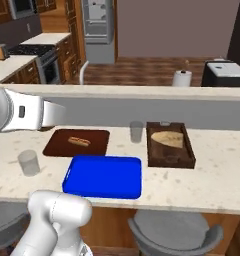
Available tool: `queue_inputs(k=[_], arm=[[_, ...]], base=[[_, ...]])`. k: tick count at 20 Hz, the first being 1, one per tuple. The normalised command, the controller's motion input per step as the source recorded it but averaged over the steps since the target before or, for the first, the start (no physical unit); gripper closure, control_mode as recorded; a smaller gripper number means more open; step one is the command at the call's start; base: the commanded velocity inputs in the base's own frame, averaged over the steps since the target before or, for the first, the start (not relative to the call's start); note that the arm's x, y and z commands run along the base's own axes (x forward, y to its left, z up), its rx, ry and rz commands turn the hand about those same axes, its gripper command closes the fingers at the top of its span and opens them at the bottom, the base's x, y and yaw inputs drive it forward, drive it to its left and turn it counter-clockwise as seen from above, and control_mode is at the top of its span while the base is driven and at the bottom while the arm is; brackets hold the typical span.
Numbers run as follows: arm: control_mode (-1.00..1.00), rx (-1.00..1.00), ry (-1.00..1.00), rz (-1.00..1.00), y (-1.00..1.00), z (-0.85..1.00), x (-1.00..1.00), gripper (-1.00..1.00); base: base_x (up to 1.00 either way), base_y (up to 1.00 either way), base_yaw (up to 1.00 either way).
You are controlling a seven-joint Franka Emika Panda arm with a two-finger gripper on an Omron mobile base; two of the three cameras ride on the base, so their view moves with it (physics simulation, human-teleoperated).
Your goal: Take the cupcake and cake from the fridge and place them on the empty tray on the dining counter.
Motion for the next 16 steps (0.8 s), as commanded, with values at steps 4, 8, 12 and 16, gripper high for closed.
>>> queue_inputs(k=[4,8,12,16], arm=[[1.0,0.0,0.0,0.0,0.0,0.0,0.0,1.0],[1.0,0.0,0.0,0.0,0.0,0.0,0.0,1.0],[-1.0,0.0,0.08,-0.04,0.08,-0.09,0.05,1.0],[-1.0,0.0,0.37,-0.19,0.39,-0.64,0.52,1.0]], base=[[0.82,0.71,-0.3],[0.51,0.52,-0.27],[0.18,0.31,-0.16],[0.0,0.0,0.0]])
